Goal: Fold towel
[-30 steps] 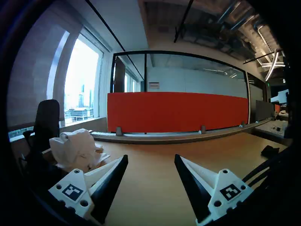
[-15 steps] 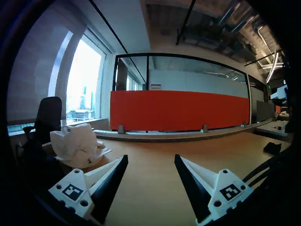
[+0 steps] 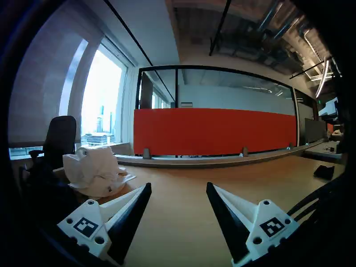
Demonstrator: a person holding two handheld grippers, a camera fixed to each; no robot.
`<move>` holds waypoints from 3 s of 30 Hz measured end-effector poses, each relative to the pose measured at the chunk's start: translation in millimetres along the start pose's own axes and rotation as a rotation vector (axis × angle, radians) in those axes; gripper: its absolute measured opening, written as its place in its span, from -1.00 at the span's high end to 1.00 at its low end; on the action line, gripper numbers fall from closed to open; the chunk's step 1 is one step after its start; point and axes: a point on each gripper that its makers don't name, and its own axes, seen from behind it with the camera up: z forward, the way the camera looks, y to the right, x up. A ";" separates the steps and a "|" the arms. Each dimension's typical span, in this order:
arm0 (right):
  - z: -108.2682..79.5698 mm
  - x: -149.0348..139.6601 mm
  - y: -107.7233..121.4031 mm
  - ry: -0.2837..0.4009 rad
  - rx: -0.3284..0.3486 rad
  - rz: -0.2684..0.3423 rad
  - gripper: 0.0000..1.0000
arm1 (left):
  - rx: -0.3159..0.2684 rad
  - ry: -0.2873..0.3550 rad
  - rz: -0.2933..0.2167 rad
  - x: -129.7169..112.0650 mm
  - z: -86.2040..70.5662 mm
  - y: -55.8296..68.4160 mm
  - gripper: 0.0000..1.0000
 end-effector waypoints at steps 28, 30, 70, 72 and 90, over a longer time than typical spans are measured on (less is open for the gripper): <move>-0.9 -11.9 -1.6 -0.014 0.026 -0.033 -0.99 | -0.001 -0.021 0.011 -12.6 2.4 -0.9 -0.83; -0.6 -11.7 -0.5 -0.011 0.026 -0.034 -1.00 | -0.001 -0.021 0.011 -13.4 2.7 -0.7 -0.82; -0.3 -107.9 34.3 0.057 0.016 -0.056 -1.00 | 0.000 -0.021 0.012 -18.9 4.0 0.6 -0.88; 0.0 -113.6 38.4 0.057 0.007 -0.053 -1.00 | 0.000 -0.021 0.012 -18.9 4.1 0.4 -0.89; 3.4 -138.5 40.0 0.056 0.009 -0.014 -0.99 | 0.000 -0.021 0.012 -19.2 4.2 0.3 -0.89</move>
